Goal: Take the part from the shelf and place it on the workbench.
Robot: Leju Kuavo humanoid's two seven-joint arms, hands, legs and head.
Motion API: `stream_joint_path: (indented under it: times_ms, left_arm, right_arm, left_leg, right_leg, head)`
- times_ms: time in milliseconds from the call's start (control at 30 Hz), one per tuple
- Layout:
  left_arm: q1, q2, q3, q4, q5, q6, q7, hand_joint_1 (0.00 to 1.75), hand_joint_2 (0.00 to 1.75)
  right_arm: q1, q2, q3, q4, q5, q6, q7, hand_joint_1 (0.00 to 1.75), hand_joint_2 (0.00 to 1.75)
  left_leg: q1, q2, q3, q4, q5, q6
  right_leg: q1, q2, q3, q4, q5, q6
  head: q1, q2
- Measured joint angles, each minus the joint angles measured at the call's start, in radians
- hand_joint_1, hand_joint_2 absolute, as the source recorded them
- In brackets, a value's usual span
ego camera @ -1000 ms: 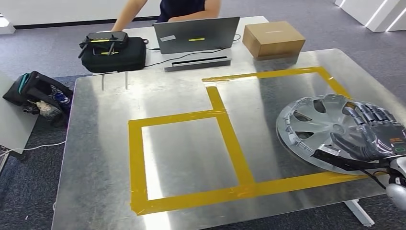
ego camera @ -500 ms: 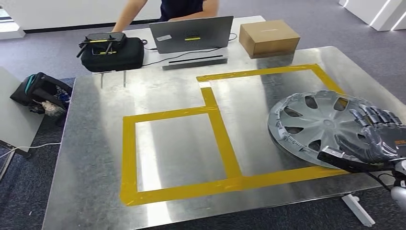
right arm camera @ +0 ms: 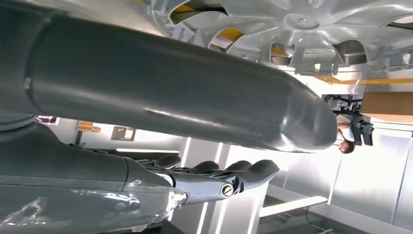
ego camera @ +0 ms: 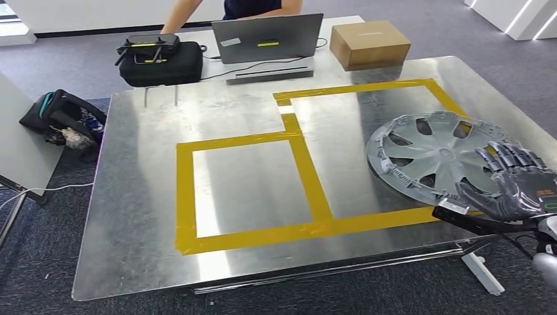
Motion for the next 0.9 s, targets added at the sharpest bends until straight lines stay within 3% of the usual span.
stream_joint_path:
  times_ms: [33,67,133,167,200,233,300,333,367,400,467,533,600,667,700,733,767,833,867,900]
  left_arm:
    - [0.001,-0.001,0.000,0.000,0.000,0.000,0.000,0.00,0.00]
    - [0.001,-0.002,0.000,0.000,-0.001,0.000,0.000,0.00,0.00]
    - [0.001,-0.006,0.000,0.000,-0.002,0.000,0.000,0.00,0.00]
    - [0.001,-0.008,0.000,0.000,-0.003,0.000,0.000,0.00,0.00]
    - [0.001,-0.010,0.000,0.000,-0.005,0.000,0.000,0.00,0.00]
    - [0.001,-0.013,0.000,0.000,-0.006,0.001,0.000,0.00,0.00]
    - [0.001,-0.017,0.001,0.000,-0.008,0.003,0.000,0.00,0.00]
    - [0.002,-0.019,0.002,0.000,-0.009,0.004,-0.001,0.00,0.00]
    - [0.002,-0.019,0.003,0.001,-0.012,0.006,-0.002,0.00,0.00]
    - [0.003,-0.019,0.004,0.001,-0.015,0.008,-0.003,0.00,0.00]
    - [0.007,-0.019,0.006,0.003,-0.022,0.012,-0.005,0.00,0.00]
    - [0.010,-0.022,0.007,0.004,-0.026,0.015,-0.006,0.00,0.00]
    - [0.010,-0.027,0.008,0.004,-0.028,0.016,-0.006,0.00,0.00]
    - [0.009,-0.033,0.010,0.004,-0.031,0.016,-0.007,0.00,0.00]
    - [0.008,-0.036,0.011,0.004,-0.032,0.016,-0.007,0.00,0.00]
    - [0.007,-0.039,0.013,0.004,-0.034,0.016,-0.007,0.00,0.00]
    - [0.007,-0.042,0.015,0.004,-0.036,0.017,-0.007,0.00,0.00]
    - [0.005,-0.043,0.017,0.005,-0.040,0.018,-0.007,0.00,0.00]
    - [0.003,-0.042,0.018,0.005,-0.042,0.019,-0.008,0.00,0.00]
    - [0.001,-0.042,0.019,0.006,-0.042,0.021,-0.009,0.00,0.00]
  right_arm:
    - [0.001,0.000,0.000,0.000,0.000,0.000,0.000,0.00,0.00]
    - [0.001,-0.001,0.000,0.000,-0.001,0.000,0.000,0.00,0.00]
    - [0.002,-0.001,0.000,0.000,-0.005,0.001,0.000,0.00,0.00]
    - [0.004,-0.001,0.000,0.000,-0.009,0.002,0.000,0.00,0.00]
    - [0.006,-0.001,0.000,0.000,-0.014,0.004,0.000,0.00,0.00]
    - [0.007,-0.001,0.000,0.000,-0.020,0.005,0.000,0.00,0.00]
    - [0.011,-0.001,-0.002,0.000,-0.034,0.009,-0.002,0.00,0.00]
    - [0.014,-0.001,-0.004,-0.002,-0.043,0.011,-0.003,0.00,0.00]
    - [0.019,-0.002,-0.008,-0.006,-0.054,0.013,-0.005,0.00,0.00]
    - [0.027,-0.003,-0.014,-0.010,-0.065,0.015,-0.008,0.00,0.00]
    - [0.045,-0.004,-0.028,-0.019,-0.087,0.019,-0.014,0.00,0.00]
    - [0.062,-0.005,-0.039,-0.025,-0.100,0.024,-0.019,0.00,0.00]
    - [0.076,-0.007,-0.052,-0.035,-0.108,0.027,-0.023,0.00,0.00]
    - [0.087,-0.008,-0.066,-0.041,-0.111,0.027,-0.024,0.00,0.00]
    - [0.092,-0.008,-0.072,-0.042,-0.111,0.027,-0.025,0.00,0.00]
    - [0.097,-0.008,-0.076,-0.044,-0.111,0.026,-0.025,0.00,0.00]
    - [0.101,-0.009,-0.080,-0.047,-0.111,0.026,-0.026,0.00,0.00]
    - [0.109,-0.013,-0.090,-0.056,-0.109,0.025,-0.027,0.00,0.00]
    - [0.113,-0.014,-0.095,-0.060,-0.109,0.024,-0.027,0.00,0.00]
    - [0.118,-0.016,-0.100,-0.062,-0.109,0.023,-0.027,0.00,0.00]
  left_leg:
    - [0.003,0.002,-0.006,-0.008,0.013,0.002]
    - [0.006,0.003,-0.013,-0.016,0.026,0.004]
    - [0.007,0.004,-0.037,-0.017,0.047,0.006]
    - [0.007,0.005,-0.049,-0.017,0.056,0.006]
    - [0.007,0.005,-0.062,-0.015,0.064,0.005]
    - [0.008,0.005,-0.073,-0.012,0.072,0.003]
    - [0.011,0.005,-0.095,-0.002,0.084,-0.006]
    - [0.011,0.004,-0.105,0.004,0.089,-0.012]
    - [0.009,0.004,-0.113,0.011,0.094,-0.017]
    - [0.006,0.002,-0.119,0.017,0.099,-0.021]
    - [0.002,-0.002,-0.132,0.025,0.110,-0.025]
    - [0.004,-0.003,-0.150,0.049,0.085,-0.035]
    - [0.010,-0.001,-0.183,0.141,0.001,-0.051]
    - [0.016,0.001,-0.219,0.276,-0.080,-0.057]
    - [0.015,0.002,-0.223,0.318,-0.095,-0.053]
    - [0.014,0.002,-0.213,0.330,-0.091,-0.046]
    - [0.009,0.002,-0.186,0.303,-0.071,-0.033]
    - [-0.010,-0.001,-0.088,0.174,-0.028,0.008]
    - [-0.020,-0.001,-0.038,0.100,-0.020,0.028]
    - [-0.029,-0.002,-0.003,0.045,-0.019,0.039]
  right_leg:
    - [0.001,0.000,-0.008,0.012,-0.020,0.003]
    - [0.002,0.000,-0.022,0.047,-0.057,0.006]
    - [0.004,0.000,-0.059,0.172,-0.153,0.010]
    - [0.005,0.000,-0.071,0.234,-0.182,0.014]
    - [0.005,0.000,-0.071,0.273,-0.188,0.017]
    - [0.004,0.000,-0.055,0.279,-0.175,0.021]
    - [-0.001,-0.001,0.029,0.186,-0.126,0.032]
    - [-0.003,-0.001,0.083,0.113,-0.116,0.038]
    - [-0.005,-0.001,0.127,0.048,-0.119,0.037]
    - [-0.006,0.000,0.153,0.008,-0.129,0.033]
    - [-0.007,0.000,0.153,-0.004,-0.139,0.016]
    - [-0.010,-0.002,0.131,0.007,-0.130,0.003]
    - [-0.009,-0.002,0.110,0.009,-0.116,-0.010]
    - [-0.002,-0.003,0.090,0.010,-0.100,-0.018]
    - [0.002,-0.003,0.081,0.010,-0.092,-0.020]
    - [0.008,-0.004,0.070,0.010,-0.084,-0.024]
    - [0.015,-0.003,0.060,0.010,-0.075,-0.028]
    - [0.026,-0.001,0.043,0.008,-0.058,-0.034]
    - [0.030,0.000,0.037,0.007,-0.049,-0.035]
    - [0.031,-0.001,0.032,0.005,-0.040,-0.034]
  head:
    - [0.002,0.000]
    - [0.004,0.000]
    - [0.009,0.000]
    - [0.009,0.000]
    - [0.010,0.000]
    - [0.010,0.000]
    - [0.011,0.000]
    - [0.012,0.000]
    - [0.014,0.000]
    - [0.014,0.000]
    - [0.013,0.000]
    - [0.011,0.000]
    - [0.005,0.000]
    - [0.002,0.000]
    - [0.002,0.000]
    - [0.002,0.000]
    - [0.002,0.000]
    - [0.004,0.000]
    - [0.003,0.000]
    - [0.003,0.000]
